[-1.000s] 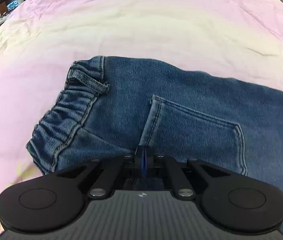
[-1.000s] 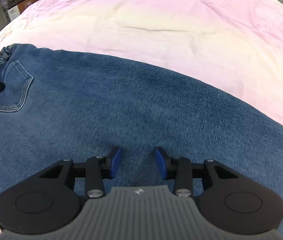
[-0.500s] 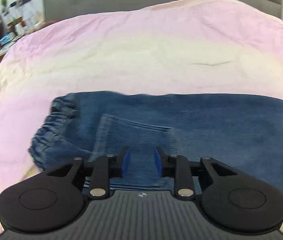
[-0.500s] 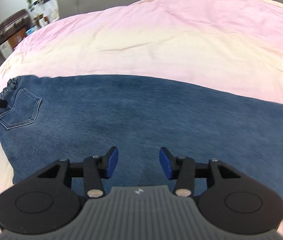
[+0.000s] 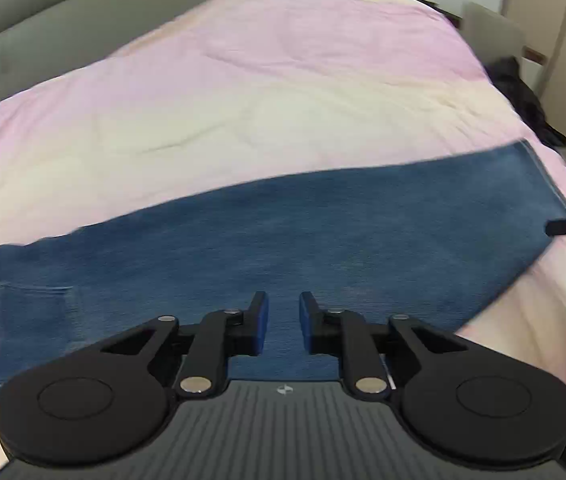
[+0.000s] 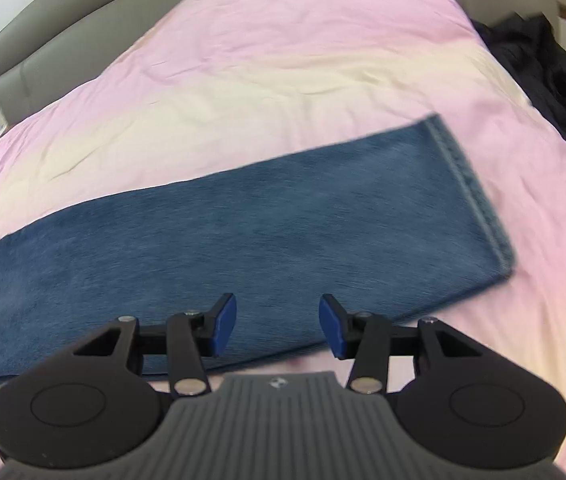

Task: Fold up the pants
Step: 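Grasp the leg hems with the right gripper and fold them toward the waistband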

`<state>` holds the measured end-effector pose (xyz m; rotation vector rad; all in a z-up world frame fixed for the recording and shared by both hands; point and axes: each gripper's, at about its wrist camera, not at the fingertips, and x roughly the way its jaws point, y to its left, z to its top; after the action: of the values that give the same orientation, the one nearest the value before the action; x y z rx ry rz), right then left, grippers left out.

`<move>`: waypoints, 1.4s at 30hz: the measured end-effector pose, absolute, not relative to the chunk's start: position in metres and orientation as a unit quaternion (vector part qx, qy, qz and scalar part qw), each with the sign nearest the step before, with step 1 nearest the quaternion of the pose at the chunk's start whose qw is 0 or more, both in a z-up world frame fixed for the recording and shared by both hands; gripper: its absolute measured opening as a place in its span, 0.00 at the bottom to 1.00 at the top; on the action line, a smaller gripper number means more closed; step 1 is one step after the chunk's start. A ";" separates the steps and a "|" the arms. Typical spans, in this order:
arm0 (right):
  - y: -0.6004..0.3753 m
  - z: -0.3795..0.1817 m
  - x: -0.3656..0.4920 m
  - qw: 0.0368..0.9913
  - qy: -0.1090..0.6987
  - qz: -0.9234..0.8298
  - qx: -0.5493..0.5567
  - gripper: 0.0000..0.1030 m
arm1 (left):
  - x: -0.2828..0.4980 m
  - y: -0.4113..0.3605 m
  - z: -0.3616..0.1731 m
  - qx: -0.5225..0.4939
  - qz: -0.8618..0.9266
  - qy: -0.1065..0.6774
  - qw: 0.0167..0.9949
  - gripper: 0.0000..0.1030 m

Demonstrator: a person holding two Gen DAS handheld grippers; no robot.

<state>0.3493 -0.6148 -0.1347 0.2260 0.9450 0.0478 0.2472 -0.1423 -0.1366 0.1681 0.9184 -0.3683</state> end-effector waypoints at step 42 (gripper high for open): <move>-0.767 -0.161 0.357 0.868 0.405 -0.037 0.284 0.13 | 0.264 -0.373 -0.237 0.253 -0.295 0.492 0.779 0.07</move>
<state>0.3573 -0.7672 -0.1614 0.5944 0.8486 -0.0785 0.2638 -0.3734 -0.2372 0.5468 1.0626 -0.6378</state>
